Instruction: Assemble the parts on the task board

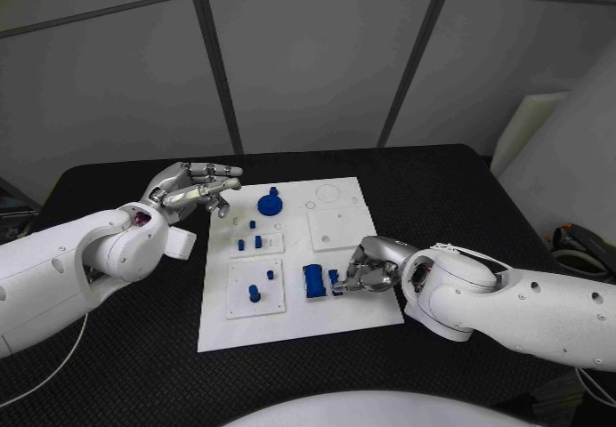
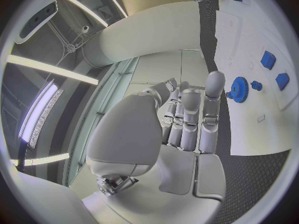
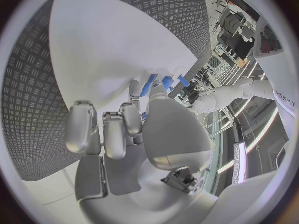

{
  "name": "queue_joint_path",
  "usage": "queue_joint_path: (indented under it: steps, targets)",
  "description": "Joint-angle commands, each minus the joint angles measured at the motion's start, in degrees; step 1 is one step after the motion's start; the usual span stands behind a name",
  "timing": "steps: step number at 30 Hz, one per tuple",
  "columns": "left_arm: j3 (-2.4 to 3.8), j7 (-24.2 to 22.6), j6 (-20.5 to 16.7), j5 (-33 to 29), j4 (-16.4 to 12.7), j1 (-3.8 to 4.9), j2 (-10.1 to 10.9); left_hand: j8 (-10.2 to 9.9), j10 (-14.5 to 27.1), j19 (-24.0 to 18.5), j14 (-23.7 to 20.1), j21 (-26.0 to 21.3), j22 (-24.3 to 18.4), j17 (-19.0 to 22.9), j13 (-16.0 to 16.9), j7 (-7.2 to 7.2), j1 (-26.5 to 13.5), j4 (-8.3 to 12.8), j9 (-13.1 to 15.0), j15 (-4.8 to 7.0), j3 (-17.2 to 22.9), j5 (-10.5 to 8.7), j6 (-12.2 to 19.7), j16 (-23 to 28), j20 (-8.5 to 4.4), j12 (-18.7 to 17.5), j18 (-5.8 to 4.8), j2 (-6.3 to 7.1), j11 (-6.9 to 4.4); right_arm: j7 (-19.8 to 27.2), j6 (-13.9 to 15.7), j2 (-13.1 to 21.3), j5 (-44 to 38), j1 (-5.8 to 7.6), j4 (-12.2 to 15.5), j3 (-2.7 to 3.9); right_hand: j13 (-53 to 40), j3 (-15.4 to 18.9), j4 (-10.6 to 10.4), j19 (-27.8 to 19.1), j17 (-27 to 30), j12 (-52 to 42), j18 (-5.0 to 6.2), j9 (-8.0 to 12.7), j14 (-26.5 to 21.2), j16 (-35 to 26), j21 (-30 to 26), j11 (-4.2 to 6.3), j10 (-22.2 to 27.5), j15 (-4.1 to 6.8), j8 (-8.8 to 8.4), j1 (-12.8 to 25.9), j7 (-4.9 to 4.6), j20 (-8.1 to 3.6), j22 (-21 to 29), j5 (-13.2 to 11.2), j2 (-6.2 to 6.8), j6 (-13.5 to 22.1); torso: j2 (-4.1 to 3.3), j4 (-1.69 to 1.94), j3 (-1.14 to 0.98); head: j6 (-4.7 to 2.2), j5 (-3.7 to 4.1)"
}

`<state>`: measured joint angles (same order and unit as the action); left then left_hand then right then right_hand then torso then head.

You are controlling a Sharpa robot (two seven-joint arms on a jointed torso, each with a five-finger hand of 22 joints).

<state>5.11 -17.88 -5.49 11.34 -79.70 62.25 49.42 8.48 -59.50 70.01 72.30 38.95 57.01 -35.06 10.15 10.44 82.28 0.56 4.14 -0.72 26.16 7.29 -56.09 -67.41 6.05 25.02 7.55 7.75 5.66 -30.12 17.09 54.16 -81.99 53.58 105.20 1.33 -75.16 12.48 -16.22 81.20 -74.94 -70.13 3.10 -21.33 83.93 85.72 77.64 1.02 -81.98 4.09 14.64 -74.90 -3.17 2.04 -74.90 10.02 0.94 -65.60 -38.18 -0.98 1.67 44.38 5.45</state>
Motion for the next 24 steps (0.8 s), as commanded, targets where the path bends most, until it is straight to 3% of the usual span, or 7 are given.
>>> queue_joint_path:
  steps: [1, 4, 8, 14, 19, 24]
  targets:
    - [0.04, 0.0, 0.7, -0.1, 0.0, 0.09, -0.1, 0.0, 0.5, -0.2, -0.4, -0.3, -0.1, 0.1, 0.1, -0.07, -0.4, 0.3, -0.1, -0.17, 0.1, 0.00, 0.4, -0.3, 0.30, 0.4, 2.33, -0.16, 0.04, 1.2, -0.8, -0.2, -0.2, -0.03, -0.8, -0.08, -1.0, 0.2, -0.1, 0.4, -9.0, -0.4, 0.16, -0.1, 4.8, 0.4, 0.3, 0.14, -0.4, 0.46, 0.25, -1.0, 0.23, 0.03, -5.1, -2.5, -0.28, -0.1, -0.05, -0.03, -0.03, -0.04, 0.01]
    - [0.04, 0.0, 0.7, -0.1, 0.0, 0.09, -0.1, 0.0, 0.5, -0.2, -0.4, -0.3, -0.1, 0.1, 0.1, -0.07, -0.4, 0.3, -0.1, -0.17, 0.1, 0.00, 0.4, -0.3, 0.30, 0.4, 2.33, -0.16, 0.04, 1.7, -0.8, -0.4, -0.3, -0.03, -1.2, -0.08, -1.1, 0.5, -0.3, 0.4, -9.0, -0.5, 0.15, -0.3, 4.8, 0.4, 0.3, 0.15, -0.5, 0.46, 0.37, -1.0, 0.24, 0.03, -5.2, -4.2, -0.40, -0.1, -0.04, -0.01, -0.04, -0.03, -0.02]
    - [0.04, 0.0, 0.7, 0.2, 0.0, 0.09, -0.1, 0.0, 0.5, -0.2, -0.4, -0.3, -0.1, 0.1, 0.1, -0.07, -0.4, 0.3, -0.1, -0.17, 0.1, 0.00, 0.4, -0.3, 0.30, 0.4, 2.33, -0.16, 0.04, 2.2, -0.7, -0.5, -0.4, -0.04, -1.2, -0.08, -1.1, 0.8, -0.4, 0.4, -9.0, -0.6, 0.15, -0.4, 4.8, 0.4, 0.3, 0.14, -0.5, 0.46, 0.44, -0.7, 0.23, 0.04, -5.2, -4.8, -0.42, -0.1, 0.00, -0.04, 0.03, -0.10, 0.01]
    - [0.04, 0.0, 0.7, 0.4, 0.1, 0.09, -0.2, 0.0, 0.5, -0.2, -0.4, -0.3, -0.1, 0.1, 0.1, -0.07, -0.4, 0.3, -0.1, -0.17, 0.1, 0.00, 0.4, -0.3, 0.30, 0.4, 2.33, -0.16, 0.04, 3.0, 0.5, -0.2, -0.4, -0.04, -0.5, -0.08, -1.0, 1.1, -0.5, 0.4, -8.9, -0.5, 0.16, -0.5, 4.8, 0.4, 0.3, 0.14, -0.5, 0.46, 0.50, 0.0, 0.23, 0.04, -5.1, -4.9, -0.44, -0.1, -0.05, -0.10, -0.03, -0.22, 0.06]
    - [0.04, 0.0, 0.7, 0.5, 0.1, 0.08, -0.2, 0.0, 0.5, -0.2, -0.4, -0.3, -0.1, 0.1, 0.1, -0.07, -0.4, 0.3, -0.1, -0.17, 0.1, 0.00, 0.4, -0.3, 0.30, 0.4, 2.33, -0.16, 0.04, 5.2, 1.9, 1.2, 3.7, -0.02, 0.6, -0.04, 0.7, 1.4, -0.4, -1.5, -6.5, 2.1, 0.80, -0.3, 4.2, -1.3, -2.4, -0.35, 0.9, 0.11, -0.38, 0.2, -0.38, 0.26, -3.1, -2.1, -0.53, 1.7, 0.01, -0.13, -0.09, -0.39, -0.02]
    - [0.03, -0.1, 0.5, 0.5, 0.1, 0.08, -0.2, 0.0, 0.5, -0.2, -0.5, -0.4, -0.1, 0.3, 0.1, -0.03, -0.4, 0.3, 0.0, -0.20, 0.1, -0.01, 0.4, -0.2, 0.32, 0.5, 2.34, -0.17, 0.08, 11.0, 2.8, 3.0, 13.2, 0.61, 0.8, 0.12, 5.8, 1.8, -0.3, -5.8, -0.6, 9.3, 2.28, 0.3, 2.6, -5.9, -8.8, -1.45, 4.8, -0.77, -2.22, -0.6, -1.66, 1.01, 2.0, 0.4, -0.63, 4.9, 0.14, -0.03, 0.11, -0.86, 0.13]
